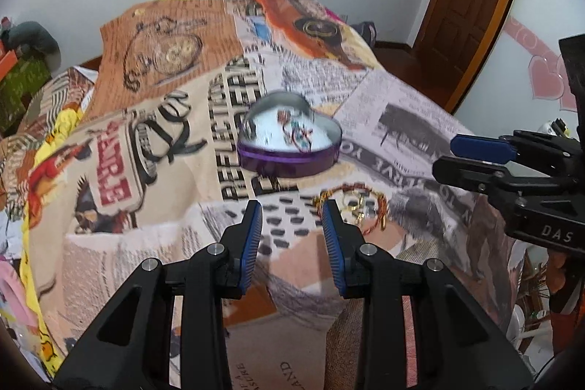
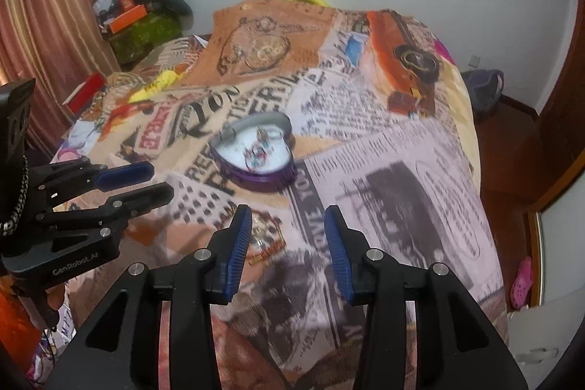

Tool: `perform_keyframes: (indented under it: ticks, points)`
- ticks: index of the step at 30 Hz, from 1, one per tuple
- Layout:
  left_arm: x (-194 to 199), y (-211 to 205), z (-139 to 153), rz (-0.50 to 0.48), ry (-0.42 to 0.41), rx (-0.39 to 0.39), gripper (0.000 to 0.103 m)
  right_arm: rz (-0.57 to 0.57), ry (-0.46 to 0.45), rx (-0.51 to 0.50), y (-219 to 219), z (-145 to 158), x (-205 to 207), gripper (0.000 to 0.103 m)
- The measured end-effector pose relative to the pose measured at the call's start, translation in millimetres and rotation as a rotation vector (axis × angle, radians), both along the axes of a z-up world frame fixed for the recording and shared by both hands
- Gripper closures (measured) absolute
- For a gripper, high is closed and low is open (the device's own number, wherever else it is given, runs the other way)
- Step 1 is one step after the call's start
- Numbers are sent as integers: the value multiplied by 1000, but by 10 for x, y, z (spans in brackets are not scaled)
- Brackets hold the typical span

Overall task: Organize jewelry
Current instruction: 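Move the left gripper to the gold bracelet while the right gripper approaches the gold rings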

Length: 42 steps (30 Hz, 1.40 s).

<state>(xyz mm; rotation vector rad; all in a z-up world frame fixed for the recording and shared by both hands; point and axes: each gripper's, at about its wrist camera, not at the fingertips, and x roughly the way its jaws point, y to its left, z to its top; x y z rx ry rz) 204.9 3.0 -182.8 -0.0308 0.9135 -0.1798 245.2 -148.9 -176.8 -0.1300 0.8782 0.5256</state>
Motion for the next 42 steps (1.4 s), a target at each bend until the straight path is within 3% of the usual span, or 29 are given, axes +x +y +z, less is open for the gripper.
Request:
perform_keyframes:
  ticks: [12,23,27,38,42]
  points:
    - [271,-115,-320,-49,83,-1,70,-20,90,-15,-112,-405,-61,65]
    - [544,-263,-508,-114,117,-3,72,-23,110,7,-176,-477,-13,65]
    - [563,-283,-536,-129,114,-3,92,-21,110,12,-164,-486,5,65]
    - [385,-142,-368,-104,65,-58,93,-9,107,8,-116,-499,5,65]
    - [257,-12,-293,-62,34,-24,93,5,102,-1,-43,-525,20,65]
